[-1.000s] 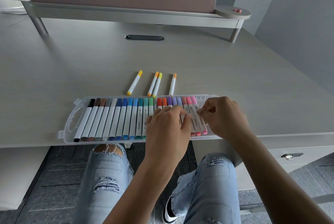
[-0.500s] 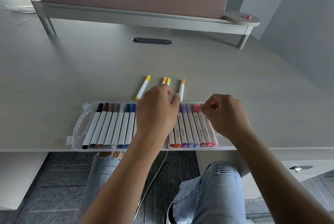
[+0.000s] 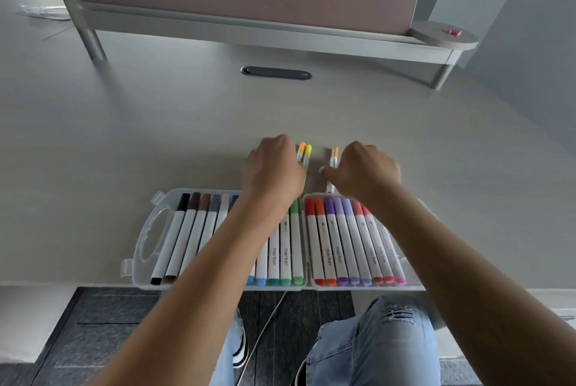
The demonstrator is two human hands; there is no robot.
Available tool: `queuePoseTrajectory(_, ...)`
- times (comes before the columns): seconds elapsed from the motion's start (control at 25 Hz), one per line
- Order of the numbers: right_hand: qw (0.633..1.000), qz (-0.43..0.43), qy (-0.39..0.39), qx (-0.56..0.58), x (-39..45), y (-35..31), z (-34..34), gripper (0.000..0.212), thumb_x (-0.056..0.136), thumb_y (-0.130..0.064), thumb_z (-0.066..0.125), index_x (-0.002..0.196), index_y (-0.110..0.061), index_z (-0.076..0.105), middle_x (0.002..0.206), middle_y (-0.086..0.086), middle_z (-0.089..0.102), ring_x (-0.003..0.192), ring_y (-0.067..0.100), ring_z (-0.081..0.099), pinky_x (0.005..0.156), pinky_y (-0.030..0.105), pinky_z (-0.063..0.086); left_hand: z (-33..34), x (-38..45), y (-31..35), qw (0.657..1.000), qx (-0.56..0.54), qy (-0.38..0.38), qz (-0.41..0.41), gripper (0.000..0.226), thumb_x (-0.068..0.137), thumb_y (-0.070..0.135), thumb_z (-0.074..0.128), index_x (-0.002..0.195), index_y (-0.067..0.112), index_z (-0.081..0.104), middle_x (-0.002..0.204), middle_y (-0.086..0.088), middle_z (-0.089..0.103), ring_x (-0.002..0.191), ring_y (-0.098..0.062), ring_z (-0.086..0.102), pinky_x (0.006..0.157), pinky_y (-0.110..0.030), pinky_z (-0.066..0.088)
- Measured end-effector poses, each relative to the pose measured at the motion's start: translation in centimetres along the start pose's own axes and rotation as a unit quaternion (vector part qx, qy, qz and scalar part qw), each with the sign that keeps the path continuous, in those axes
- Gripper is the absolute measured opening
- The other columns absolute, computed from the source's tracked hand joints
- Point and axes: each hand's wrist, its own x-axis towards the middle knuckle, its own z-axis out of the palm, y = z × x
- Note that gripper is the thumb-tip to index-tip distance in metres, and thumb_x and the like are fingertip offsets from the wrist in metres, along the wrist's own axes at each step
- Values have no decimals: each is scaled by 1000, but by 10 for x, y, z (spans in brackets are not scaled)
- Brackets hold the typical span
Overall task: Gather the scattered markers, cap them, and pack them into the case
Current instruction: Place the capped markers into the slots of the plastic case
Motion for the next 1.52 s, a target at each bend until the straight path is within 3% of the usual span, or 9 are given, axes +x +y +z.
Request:
queuePoseTrajectory(0.12,1000,9,8,-22,8,-4,1,43,92,-45,66,68,-19,43,69,1,51,71,27,59,61,32,43,4,5,2,999,20,-33,-3,23,90,9,63,72,14,49,69,-3,47,61,-21,47,59,-32,38)
queuePoseTrajectory(0.24,1000,14,17,8,14,-1,3,43,93,-47,66,69,-16,50,68,1,55,62,22,56,58,30,43,5,7,4,998,30,-53,-9,32,89,5,61,69,15,38,68,-2,37,69,-27,44,64,-34,38)
queuePoseTrajectory(0.44,981,42,27,186,14,15,3,40,91,-41,65,63,-12,68,56,-2,64,55,20,60,55,28,46,5,6,6,998,51,-43,-2,25,89,5,61,75,13,43,68,-3,37,69,-25,41,64,-36,37)
queuePoseTrajectory(0.6,947,39,74,311,-14,33,-12,33,89,-28,66,65,-6,72,48,-6,58,44,7,44,46,22,34,7,5,8,999,50,-17,-12,15,90,7,59,78,13,52,82,-12,60,66,-26,46,62,-34,36)
queuePoseTrajectory(0.68,939,33,72,333,-37,49,-18,34,91,-25,67,61,-11,69,43,-10,52,38,5,39,44,21,30,1,3,10,999,39,8,-23,14,94,13,59,81,12,53,72,-7,50,59,-24,41,62,-34,33)
queuePoseTrajectory(0.92,967,53,61,241,-114,96,-18,30,92,-33,66,64,-21,68,48,-10,62,46,6,54,48,25,39,4,-32,38,998,-10,62,-10,22,93,24,60,78,9,57,71,-9,53,66,-31,47,56,-33,29)
queuePoseTrajectory(1.08,988,48,21,147,-135,99,-14,24,91,-43,64,77,-25,71,67,-10,67,66,16,63,60,31,52,7,-75,57,995,-79,54,15,14,95,23,60,89,10,60,77,-1,58,56,-9,49,47,-20,26)
queuePoseTrajectory(1.4,994,42,28,101,-134,89,-10,36,101,-45,55,83,-20,73,78,-9,67,61,5,58,36,14,30,5,-126,49,983,-177,29,37,22,96,25,63,116,16,65,83,2,70,61,-4,57,47,-11,39)
queuePoseTrajectory(1.52,992,42,52,109,-131,94,-2,34,102,-38,53,80,-22,73,85,-6,76,62,13,63,43,22,41,6,-136,44,981,-189,18,39,27,96,20,63,122,15,65,80,3,69,60,-4,59,54,-5,42)
